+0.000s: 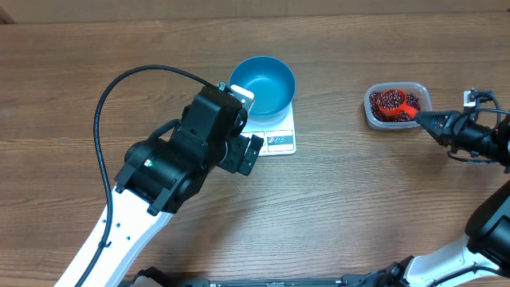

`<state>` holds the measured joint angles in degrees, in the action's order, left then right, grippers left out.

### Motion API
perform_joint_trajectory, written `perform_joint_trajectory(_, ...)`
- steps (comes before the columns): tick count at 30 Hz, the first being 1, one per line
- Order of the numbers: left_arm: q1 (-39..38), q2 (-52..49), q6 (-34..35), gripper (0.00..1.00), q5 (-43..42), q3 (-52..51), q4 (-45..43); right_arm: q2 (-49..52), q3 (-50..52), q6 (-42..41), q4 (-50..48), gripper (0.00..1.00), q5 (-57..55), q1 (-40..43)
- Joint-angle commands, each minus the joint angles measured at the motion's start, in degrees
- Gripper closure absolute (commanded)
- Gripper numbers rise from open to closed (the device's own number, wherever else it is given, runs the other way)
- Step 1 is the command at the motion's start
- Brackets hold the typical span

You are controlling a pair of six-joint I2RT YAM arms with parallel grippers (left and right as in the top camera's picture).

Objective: Scoop item into bowl and weigh 150g on scale
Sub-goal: 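Lift the filled scoop out of the tub with the right gripper, then carry the filled scoop over the teal bowl on the scale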

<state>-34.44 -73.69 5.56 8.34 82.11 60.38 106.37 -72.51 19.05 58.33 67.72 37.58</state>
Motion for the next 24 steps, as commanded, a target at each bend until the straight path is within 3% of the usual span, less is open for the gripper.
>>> perform_joint_trajectory(1, 0.4, -0.2, -0.9, 0.0, -0.5, 0.2, -0.2, 0.2, 0.5, 1.0, 0.1, 0.96, 7.5, 0.4)
perform_joint_trajectory(13, 0.4, -0.2, -0.9, 0.0, -0.5, 0.2, -0.2, 0.2, 0.5, 1.4, 3.8, 0.96, 11.9, -1.3)
perform_joint_trajectory(24, 0.4, -0.2, -0.9, 0.0, -0.5, 0.2, -0.2, 0.2, -1.5, 2.0, 3.7, 0.96, 12.5, -13.6)
